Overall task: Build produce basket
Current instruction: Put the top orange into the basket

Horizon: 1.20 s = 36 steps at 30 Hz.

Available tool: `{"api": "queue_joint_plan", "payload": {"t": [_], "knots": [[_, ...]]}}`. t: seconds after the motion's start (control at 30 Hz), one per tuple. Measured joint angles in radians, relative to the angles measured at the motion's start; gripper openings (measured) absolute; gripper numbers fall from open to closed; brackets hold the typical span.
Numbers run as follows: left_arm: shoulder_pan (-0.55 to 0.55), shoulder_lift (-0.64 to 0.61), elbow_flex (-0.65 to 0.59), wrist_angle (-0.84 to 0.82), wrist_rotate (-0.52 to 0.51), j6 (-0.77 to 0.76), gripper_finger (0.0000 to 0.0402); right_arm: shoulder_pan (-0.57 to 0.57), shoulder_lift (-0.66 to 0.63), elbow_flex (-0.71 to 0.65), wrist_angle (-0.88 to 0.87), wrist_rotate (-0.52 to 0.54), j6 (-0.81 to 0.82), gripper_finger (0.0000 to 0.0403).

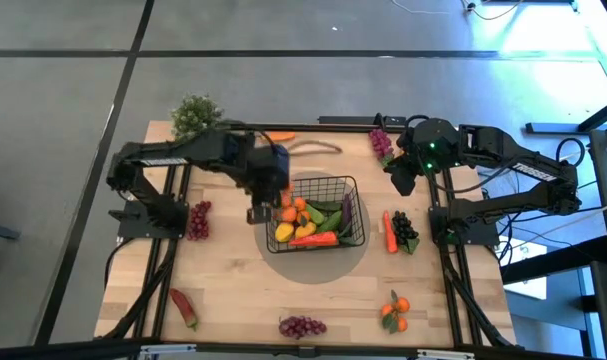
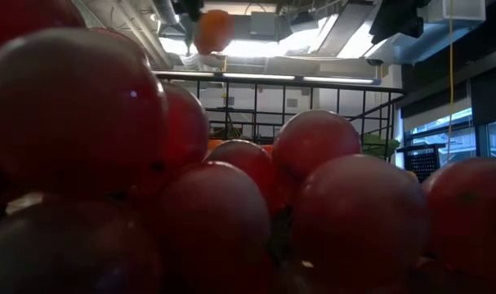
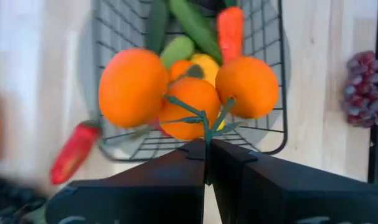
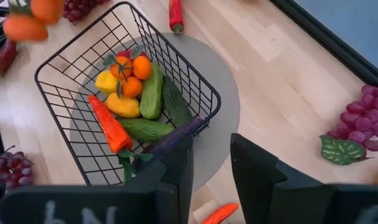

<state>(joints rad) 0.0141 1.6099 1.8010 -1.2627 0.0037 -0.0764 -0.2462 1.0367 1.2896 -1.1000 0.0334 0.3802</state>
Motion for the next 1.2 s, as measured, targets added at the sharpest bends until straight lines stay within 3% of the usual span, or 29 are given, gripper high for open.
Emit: {"api": "queue_joint_plan", "payload": {"t": [0.4,1.2], "knots": [[-0.026,0.112,-0.02,0.032,0.103,-0.053,0.0,0.0,0.0,0.0,0.0,-0.002,-0.055,0.0095],[0.005,0.337,-0.02,-0.084,0.082,-0.069,0.0003,0.001,0.0,0.0,0.002,-0.038,-0.158,0.0095]]}}
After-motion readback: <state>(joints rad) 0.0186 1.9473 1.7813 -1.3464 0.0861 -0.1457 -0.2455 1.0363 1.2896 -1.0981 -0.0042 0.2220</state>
